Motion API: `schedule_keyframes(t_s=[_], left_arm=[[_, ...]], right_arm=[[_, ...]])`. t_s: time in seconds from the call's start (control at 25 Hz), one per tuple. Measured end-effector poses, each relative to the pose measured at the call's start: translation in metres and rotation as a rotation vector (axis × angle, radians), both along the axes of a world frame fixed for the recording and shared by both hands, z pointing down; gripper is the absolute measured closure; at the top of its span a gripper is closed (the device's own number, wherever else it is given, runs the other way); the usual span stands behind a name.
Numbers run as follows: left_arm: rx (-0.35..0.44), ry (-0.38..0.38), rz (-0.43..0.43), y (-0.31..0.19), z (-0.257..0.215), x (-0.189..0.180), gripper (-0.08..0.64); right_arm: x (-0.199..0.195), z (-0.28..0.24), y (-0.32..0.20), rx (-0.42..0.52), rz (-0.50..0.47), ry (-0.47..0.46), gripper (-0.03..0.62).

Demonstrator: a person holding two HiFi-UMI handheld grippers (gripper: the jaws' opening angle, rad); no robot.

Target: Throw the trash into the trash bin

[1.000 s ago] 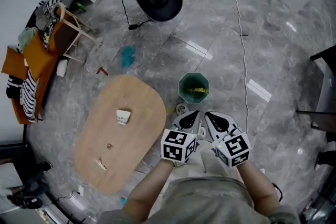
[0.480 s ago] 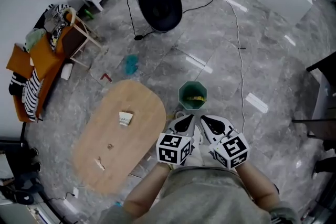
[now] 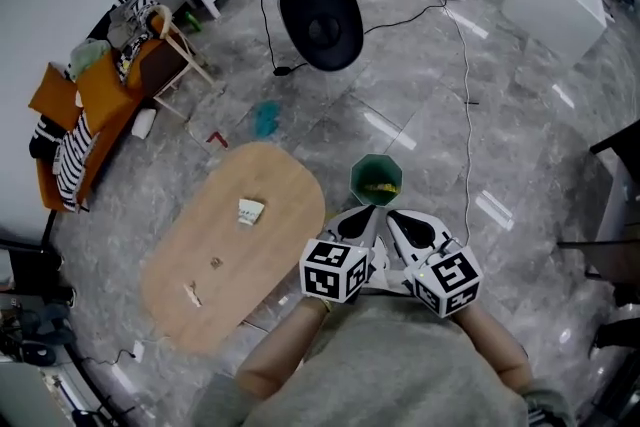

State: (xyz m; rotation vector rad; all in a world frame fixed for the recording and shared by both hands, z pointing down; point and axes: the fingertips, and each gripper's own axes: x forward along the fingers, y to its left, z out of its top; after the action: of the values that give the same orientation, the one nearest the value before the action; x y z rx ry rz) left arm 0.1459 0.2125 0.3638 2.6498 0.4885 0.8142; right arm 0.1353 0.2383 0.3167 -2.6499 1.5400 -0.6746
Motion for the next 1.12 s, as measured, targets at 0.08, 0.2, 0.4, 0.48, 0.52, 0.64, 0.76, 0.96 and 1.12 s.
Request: schedule_keyframes(t_s=[0.08, 0.2, 0.4, 0.48, 0.52, 0.64, 0.76, 0.96, 1.12], left_arm=[[0.004, 0.012, -0.012, 0.0, -0.005, -0.006, 0.551], [0.002, 0.031, -0.032, -0.002, -0.011, -0.015, 0.551], [0.02, 0.044, -0.085, -0.015, -0.015, -0.03, 0.551], [0.024, 0.047, -0.115, -0.022, -0.017, -0.034, 0.551], [0.022, 0.047, -0.135, -0.026, -0.018, -0.035, 0.551], [0.021, 0.047, -0.183, -0.037, -0.021, -0.041, 0.551], [0.025, 0.051, -0.207, -0.041, -0.022, -0.046, 0.551], [0.01, 0.05, -0.274, -0.056, -0.02, -0.055, 0.551], [0.018, 0.052, -0.304, -0.064, -0.02, -0.061, 0.551]], right_arm=[[-0.005, -0.003, -0.001, 0.001, -0.015, 0.013, 0.584], [-0.01, -0.007, 0.0, 0.006, -0.03, 0.032, 0.584], [-0.018, -0.013, -0.009, 0.03, -0.051, 0.05, 0.584], [-0.02, -0.014, -0.013, 0.035, -0.066, 0.054, 0.584], [-0.021, -0.015, -0.015, 0.034, -0.076, 0.058, 0.584], [-0.025, -0.019, -0.02, 0.037, -0.097, 0.071, 0.584], [-0.029, -0.02, -0.025, 0.041, -0.122, 0.073, 0.584], [-0.039, -0.018, -0.04, 0.022, -0.192, 0.097, 0.584], [-0.045, -0.02, -0.049, 0.021, -0.231, 0.11, 0.584]])
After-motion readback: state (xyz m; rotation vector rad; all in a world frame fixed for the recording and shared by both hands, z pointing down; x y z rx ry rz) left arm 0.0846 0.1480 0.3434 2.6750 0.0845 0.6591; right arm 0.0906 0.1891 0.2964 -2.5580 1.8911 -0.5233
